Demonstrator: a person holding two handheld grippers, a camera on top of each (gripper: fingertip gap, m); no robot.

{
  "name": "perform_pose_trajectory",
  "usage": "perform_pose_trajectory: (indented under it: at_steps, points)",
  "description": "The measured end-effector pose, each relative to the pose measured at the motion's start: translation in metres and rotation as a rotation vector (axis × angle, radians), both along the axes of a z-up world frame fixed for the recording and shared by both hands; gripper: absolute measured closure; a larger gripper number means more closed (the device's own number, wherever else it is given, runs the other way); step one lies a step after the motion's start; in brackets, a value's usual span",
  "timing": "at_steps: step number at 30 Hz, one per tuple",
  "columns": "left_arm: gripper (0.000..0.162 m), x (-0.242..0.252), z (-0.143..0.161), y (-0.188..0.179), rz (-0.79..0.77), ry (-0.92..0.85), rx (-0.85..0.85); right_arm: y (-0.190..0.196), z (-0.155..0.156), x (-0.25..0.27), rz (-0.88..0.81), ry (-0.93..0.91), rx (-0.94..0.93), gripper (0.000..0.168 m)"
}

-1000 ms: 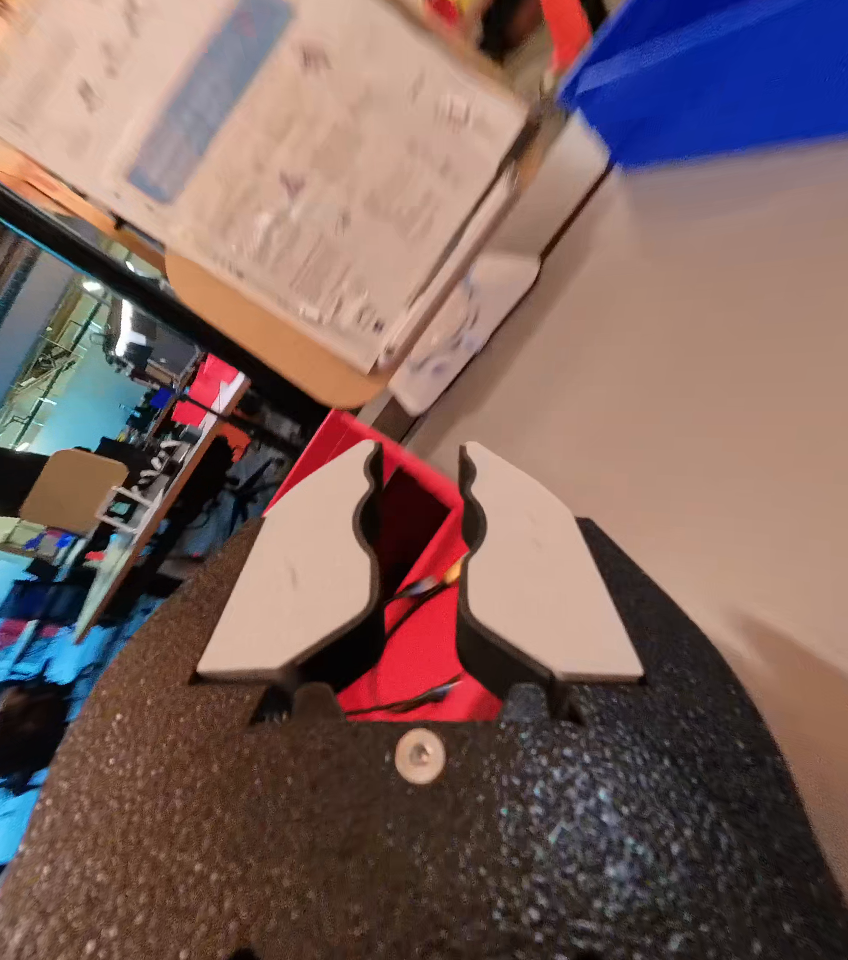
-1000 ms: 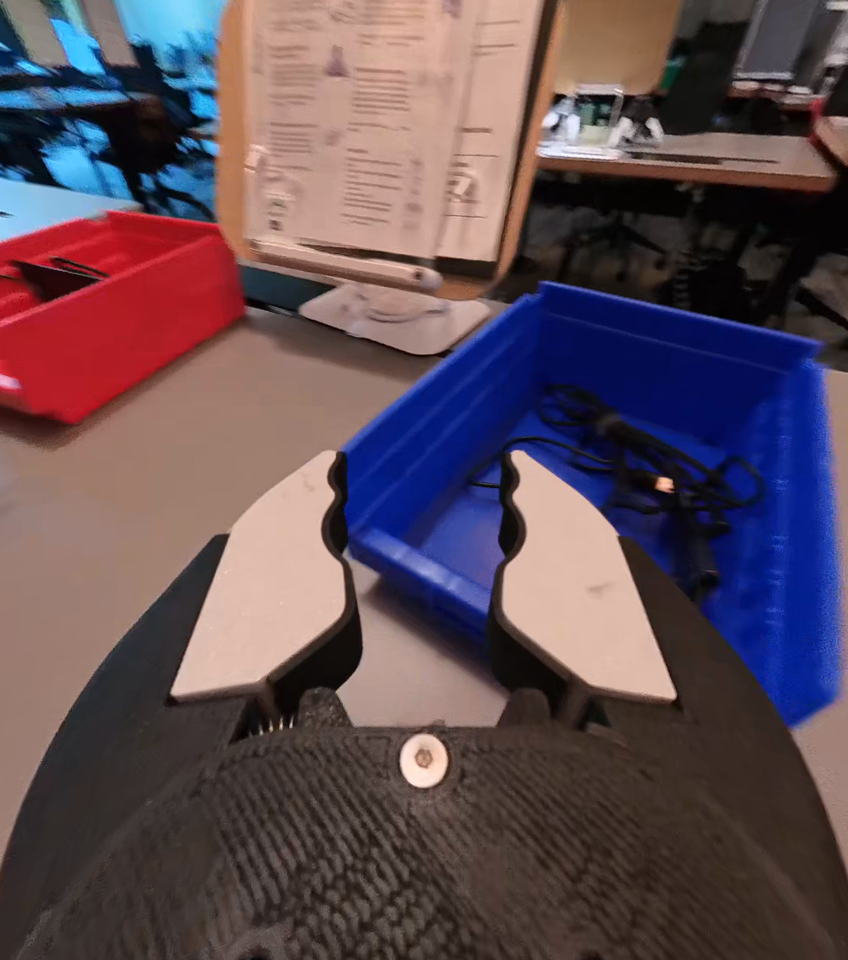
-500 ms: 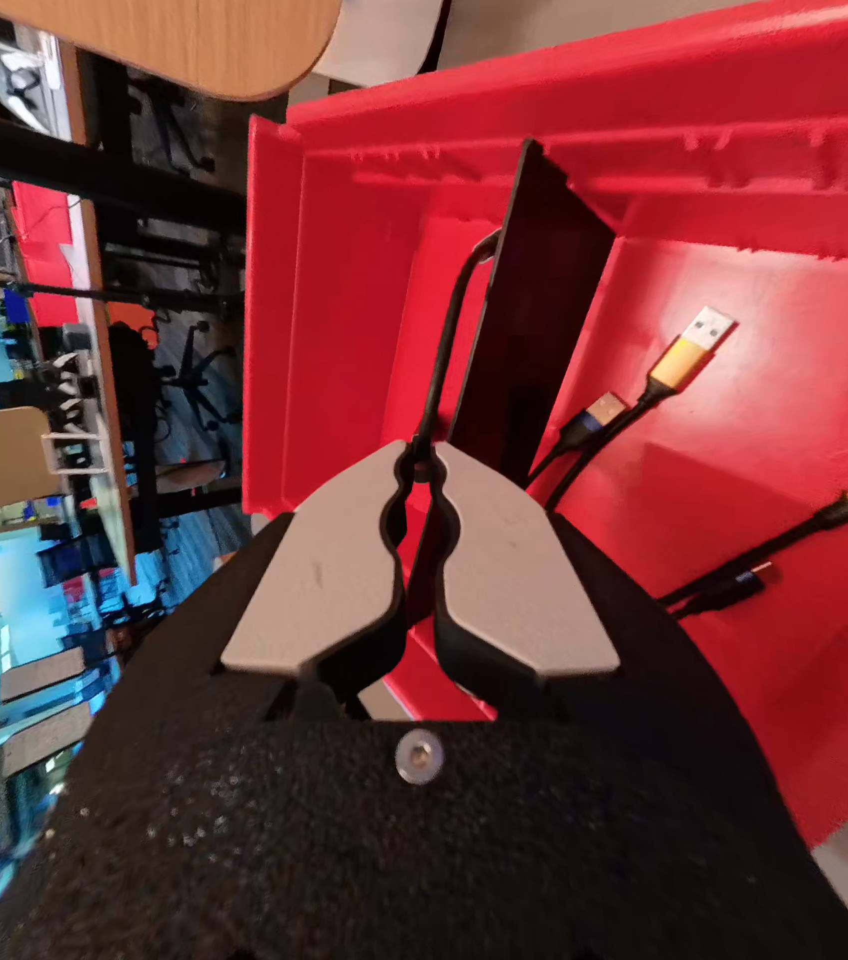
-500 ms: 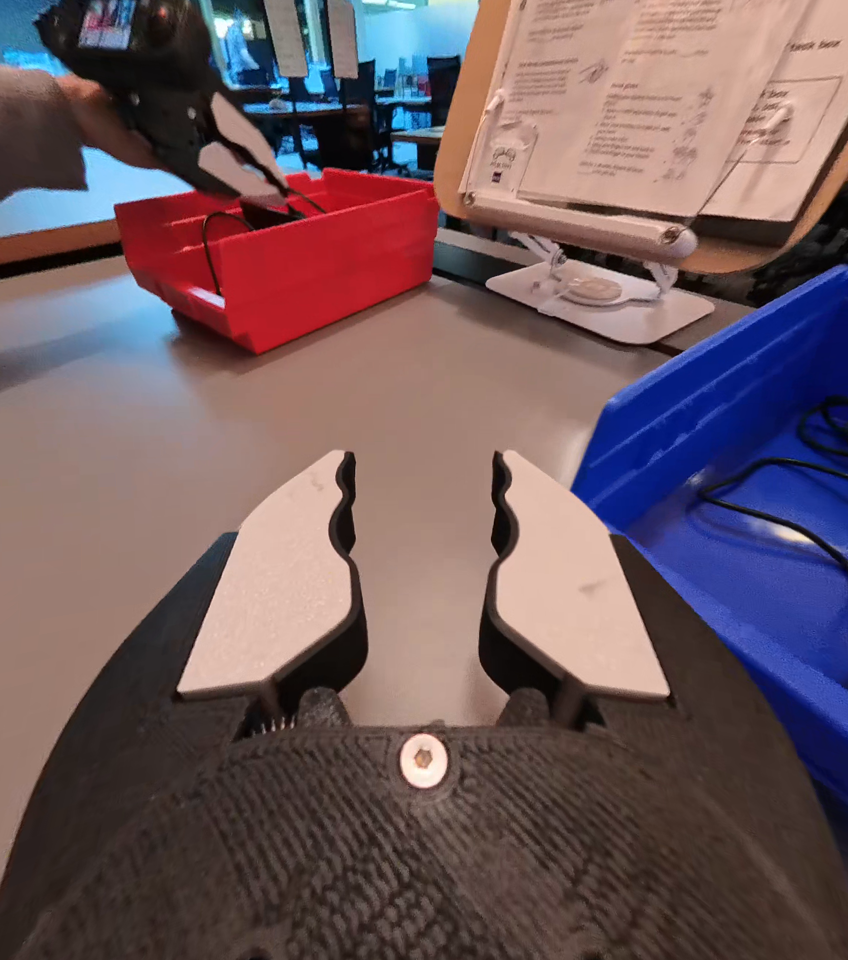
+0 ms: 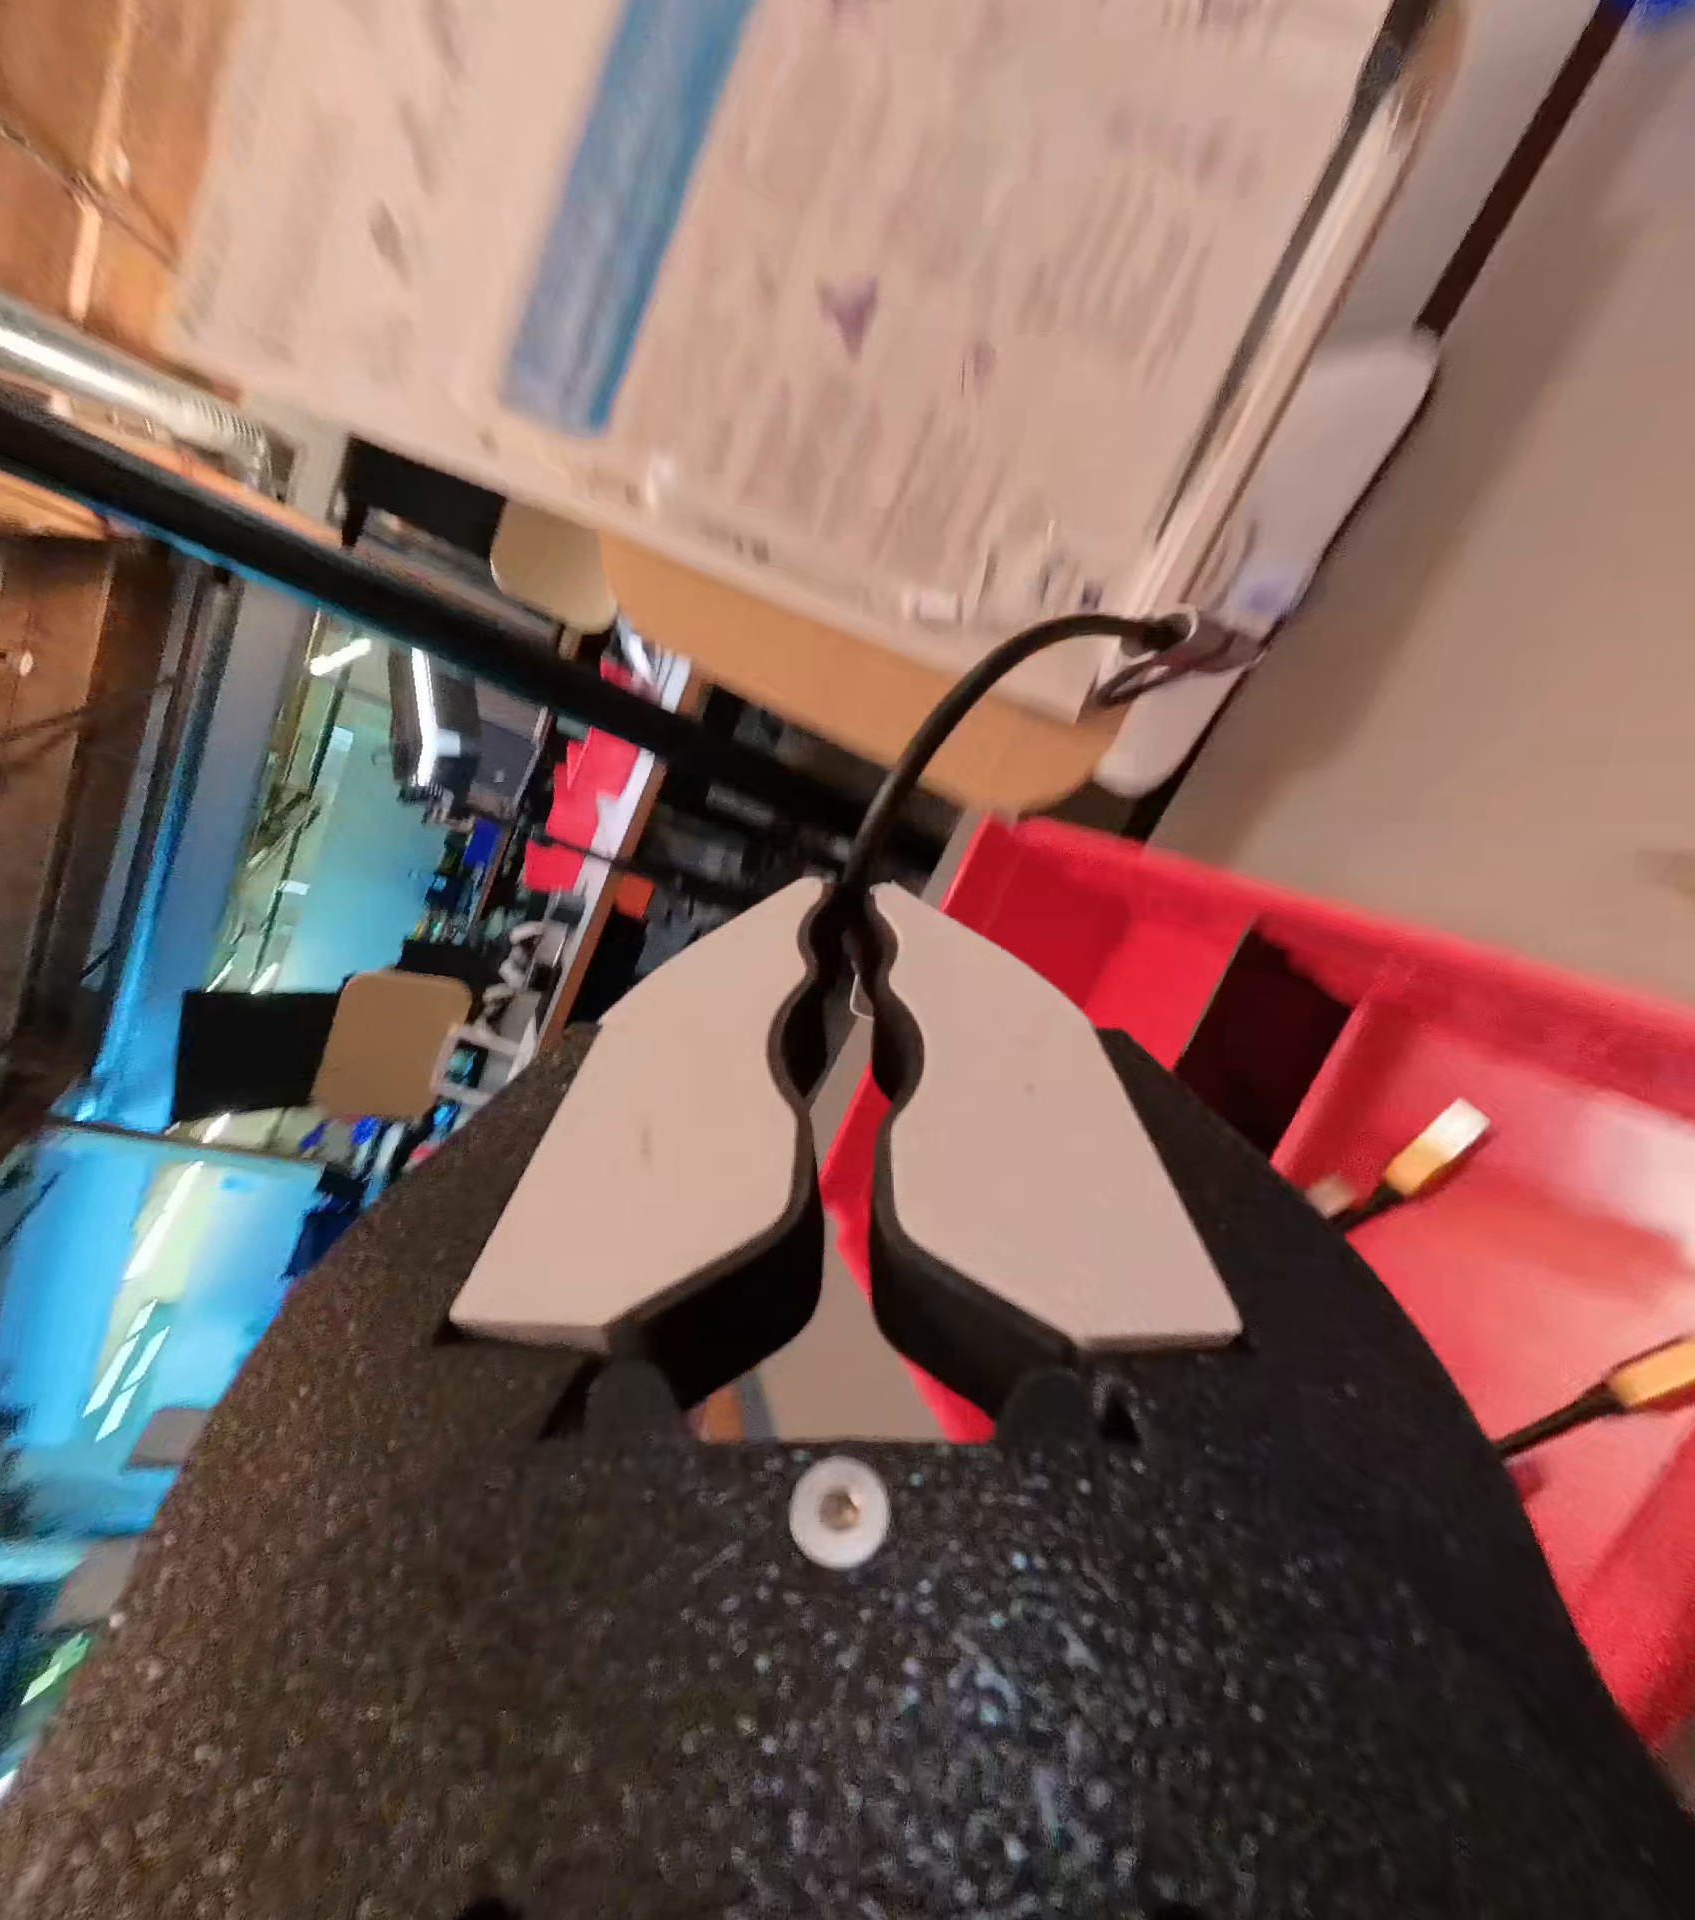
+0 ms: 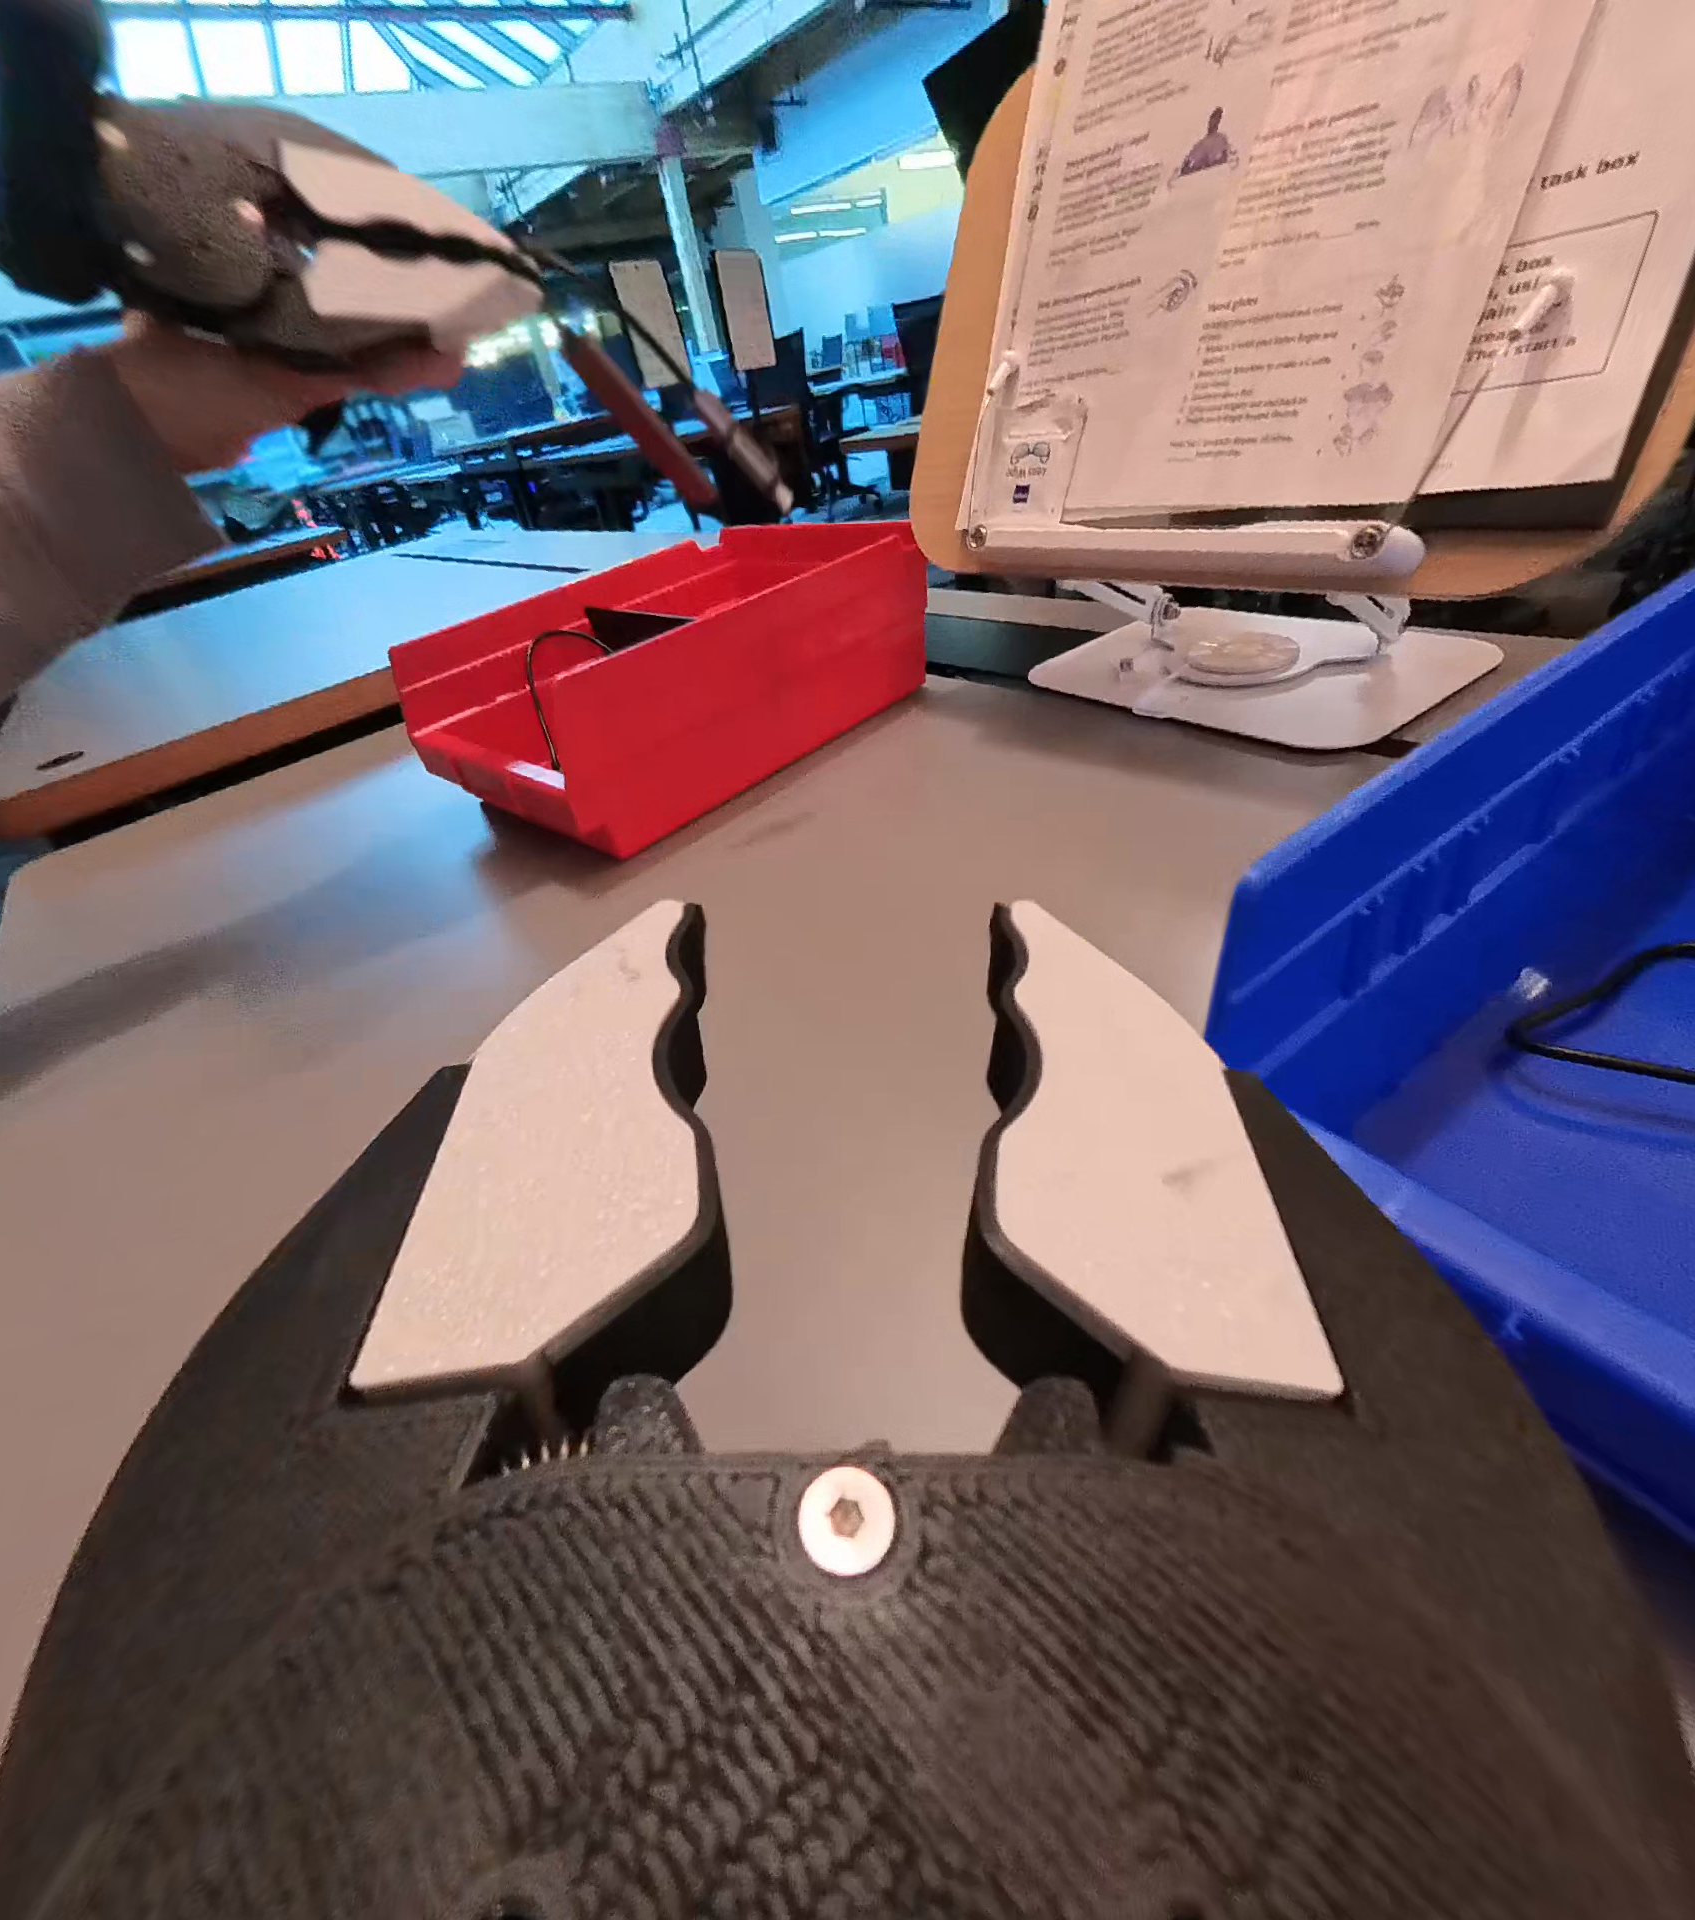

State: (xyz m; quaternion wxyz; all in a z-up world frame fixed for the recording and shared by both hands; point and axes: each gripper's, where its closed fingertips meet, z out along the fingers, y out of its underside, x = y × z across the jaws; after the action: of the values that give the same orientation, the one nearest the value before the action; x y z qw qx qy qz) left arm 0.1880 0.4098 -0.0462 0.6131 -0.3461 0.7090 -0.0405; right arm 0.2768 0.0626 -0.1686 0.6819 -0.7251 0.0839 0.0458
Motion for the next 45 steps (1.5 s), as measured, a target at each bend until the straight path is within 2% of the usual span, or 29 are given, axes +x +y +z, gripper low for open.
perform_pose_trajectory:
  at_steps: [1,5,10,14,16,18,20,22,24,27,31,33,35,40,43,45]
  points:
    - [0.159,0.0,0.013,-0.019,-0.041,-0.039,-0.041,0.002,0.001,-0.002,-0.007,-0.012,0.002,0.112]
    - [0.159,0.001,0.034,-0.107,-0.182,-0.112,-0.424,0.011,0.016,-0.012,-0.099,-0.165,0.041,0.099]
    - [0.159,0.003,0.008,-0.217,-0.348,-0.042,-0.982,0.016,0.037,-0.038,-0.161,-0.447,0.155,0.094]
    - [0.159,0.007,-0.011,-0.269,-0.457,0.03,-1.32,0.019,0.034,-0.056,-0.126,-0.57,0.185,0.096]
    - [0.159,0.009,-0.019,-0.28,-0.462,0.051,-1.393,0.018,0.032,-0.058,-0.118,-0.598,0.176,0.109]
    - [0.159,0.012,-0.025,-0.285,-0.45,0.076,-1.444,0.016,0.033,-0.061,-0.11,-0.665,0.178,0.132]
    - [0.16,0.014,-0.031,-0.286,-0.423,0.095,-1.463,0.018,0.026,-0.059,-0.105,-0.703,0.122,0.146]
    - [0.159,0.015,-0.032,-0.287,-0.41,0.112,-1.495,0.019,0.021,-0.054,-0.131,-0.707,0.091,0.145]
    - [0.16,0.016,-0.033,-0.289,-0.396,0.129,-1.513,0.021,0.015,-0.047,-0.173,-0.703,0.057,0.125]
    - [0.16,0.017,-0.035,-0.294,-0.373,0.154,-1.548,0.022,0.015,-0.05,-0.162,-0.701,0.069,0.114]
    - [0.159,0.022,-0.046,-0.305,-0.317,0.185,-1.534,0.023,0.024,-0.057,-0.142,-0.691,0.082,0.13]
    - [0.159,0.026,-0.049,-0.311,-0.311,0.194,-1.516,0.025,0.017,-0.06,-0.1,-0.666,0.051,0.143]
    - [0.16,0.031,-0.049,-0.314,-0.311,0.195,-1.514,0.024,0.017,-0.058,-0.087,-0.579,0.082,0.144]
    - [0.157,0.042,-0.035,-0.321,-0.418,0.095,-1.507,0.02,0.031,-0.066,0.106,-0.094,0.275,0.145]
    - [0.128,0.04,-0.029,-0.327,-0.503,0.033,-1.469,0.014,0.044,-0.058,0.164,0.24,0.415,0.144]
    - [0.126,0.033,-0.034,-0.328,-0.529,0.005,-1.426,0.007,0.052,-0.046,0.163,0.402,0.504,0.144]
